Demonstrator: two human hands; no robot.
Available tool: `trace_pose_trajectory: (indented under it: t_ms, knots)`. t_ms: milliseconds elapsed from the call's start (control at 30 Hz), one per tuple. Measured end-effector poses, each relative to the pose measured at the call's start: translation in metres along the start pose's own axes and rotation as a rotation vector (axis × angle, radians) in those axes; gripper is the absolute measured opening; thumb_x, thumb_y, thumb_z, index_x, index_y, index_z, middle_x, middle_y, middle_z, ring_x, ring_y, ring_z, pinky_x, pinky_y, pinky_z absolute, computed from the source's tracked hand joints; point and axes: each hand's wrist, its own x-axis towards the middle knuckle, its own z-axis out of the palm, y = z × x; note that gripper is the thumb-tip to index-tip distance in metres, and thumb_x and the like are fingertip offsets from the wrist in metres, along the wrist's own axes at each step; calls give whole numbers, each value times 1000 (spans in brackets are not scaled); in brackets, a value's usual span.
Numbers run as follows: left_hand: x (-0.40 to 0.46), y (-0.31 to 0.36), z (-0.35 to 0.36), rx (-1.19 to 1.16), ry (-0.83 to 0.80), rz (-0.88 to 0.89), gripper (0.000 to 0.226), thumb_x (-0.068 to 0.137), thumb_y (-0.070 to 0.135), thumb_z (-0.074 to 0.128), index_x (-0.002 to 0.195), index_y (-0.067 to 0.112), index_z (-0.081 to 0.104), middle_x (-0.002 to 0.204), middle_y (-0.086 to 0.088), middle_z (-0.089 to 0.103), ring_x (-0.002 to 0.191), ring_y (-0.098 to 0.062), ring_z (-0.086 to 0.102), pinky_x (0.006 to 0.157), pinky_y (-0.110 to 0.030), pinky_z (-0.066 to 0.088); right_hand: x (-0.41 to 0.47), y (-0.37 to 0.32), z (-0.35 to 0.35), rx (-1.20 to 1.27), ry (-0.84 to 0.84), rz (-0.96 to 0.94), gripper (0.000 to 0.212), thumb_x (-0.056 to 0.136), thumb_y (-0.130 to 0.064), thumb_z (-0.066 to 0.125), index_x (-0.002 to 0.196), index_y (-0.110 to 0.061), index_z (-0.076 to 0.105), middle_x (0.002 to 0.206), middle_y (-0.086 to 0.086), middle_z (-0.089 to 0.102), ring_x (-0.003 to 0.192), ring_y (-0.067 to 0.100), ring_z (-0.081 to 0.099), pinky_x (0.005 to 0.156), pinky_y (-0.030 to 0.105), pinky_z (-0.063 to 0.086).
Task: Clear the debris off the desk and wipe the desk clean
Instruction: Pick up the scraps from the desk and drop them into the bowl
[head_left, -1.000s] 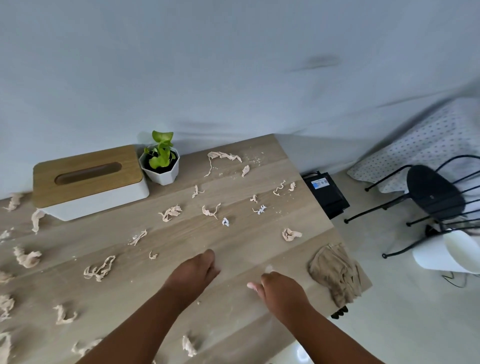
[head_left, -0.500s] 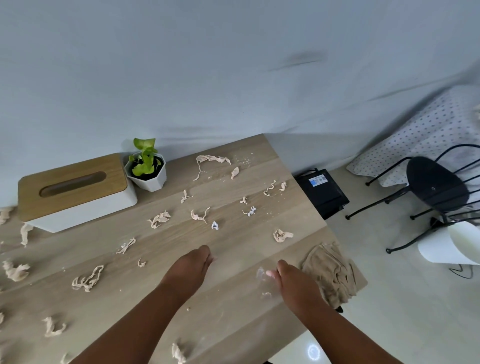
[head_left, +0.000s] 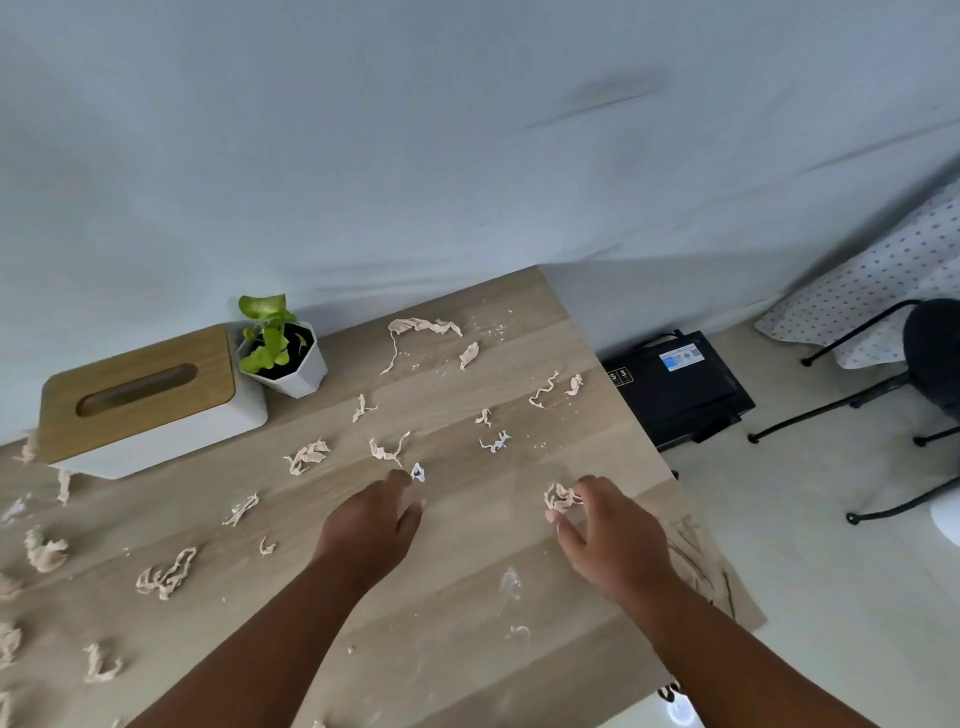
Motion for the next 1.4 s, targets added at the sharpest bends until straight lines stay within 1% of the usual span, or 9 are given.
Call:
trace_pose_trajectory:
  t_ms: [233, 500, 633, 800, 867, 933, 1033, 1167, 1400]
  knots:
    - [29, 11, 13, 10, 41, -89, 33, 95, 52, 57, 115, 27, 46, 102, -1, 71, 95, -31, 70, 73, -38, 53, 28, 20, 11, -91, -20, -55, 79, 66, -91, 56, 111, -27, 52, 95, -8, 57, 70, 14, 64, 47, 25, 41]
    - [33, 32, 25, 190, 44, -110, 34, 106, 42, 39, 116, 11, 52, 100, -9, 68, 89, -33, 69, 65, -39, 53, 33, 14, 25, -238, 46, -324, 30, 96, -40, 56, 91, -12, 65, 79, 2, 58, 59, 21, 58, 39, 34, 46]
    - [21, 40, 19, 195, 77, 27, 60, 103, 38, 25, 100, -8, 63, 66, -18, 62, 53, -37, 65, 40, -39, 50, 37, 5, 23, -233, 85, -330, 25, 89, -33, 70, 82, -10, 63, 70, 2, 56, 51, 20, 55, 35, 31, 40]
    - [19, 22, 16, 29, 72, -48, 12, 102, 11, 46, 104, -1, 49, 72, -16, 58, 63, -41, 61, 54, -40, 43, 49, -6, 13, -95, 27, -319, 35, 73, -18, 91, 80, -10, 58, 57, -1, 53, 39, 17, 48, 38, 23, 20]
    - [21, 16, 14, 22, 28, -167, 10, 102, 14, 46, 110, 16, 41, 83, -1, 55, 72, -29, 59, 61, -36, 42, 57, -9, 12, -46, -76, -270, 41, 71, -8, 89, 90, -14, 53, 65, 0, 60, 45, 17, 49, 40, 22, 19]
    - [22, 12, 8, 11, -1, -257, 17, 101, 15, 46, 115, 25, 41, 92, 6, 52, 79, -22, 55, 67, -31, 44, 67, -12, 13, -5, -179, -211, 35, 86, -3, 66, 116, -16, 51, 100, 3, 67, 71, 20, 62, 50, 29, 43]
    - [21, 4, 0, -73, 7, -195, 30, 97, 2, 46, 123, 16, 47, 100, -5, 59, 87, -30, 61, 75, -41, 50, 82, -18, 12, -10, -284, -205, 48, 90, -1, 49, 135, -18, 49, 123, 2, 59, 92, 28, 65, 69, 33, 50]
    - [28, 0, -9, -45, 59, -190, 19, 103, 13, 44, 121, 13, 50, 107, -17, 67, 93, -40, 64, 74, -39, 45, 102, -30, 9, 20, -173, -289, 14, 98, -16, 50, 110, -16, 58, 100, 4, 63, 75, 34, 63, 57, 37, 46]
    - [40, -4, -10, 21, 135, -182, 36, 97, 42, 60, 125, 22, 48, 111, -9, 70, 100, -36, 68, 71, -37, 48, 137, -25, 15, -63, -229, -485, 69, 87, -71, 53, 143, -32, 45, 112, -6, 59, 92, 19, 66, 66, 33, 55]
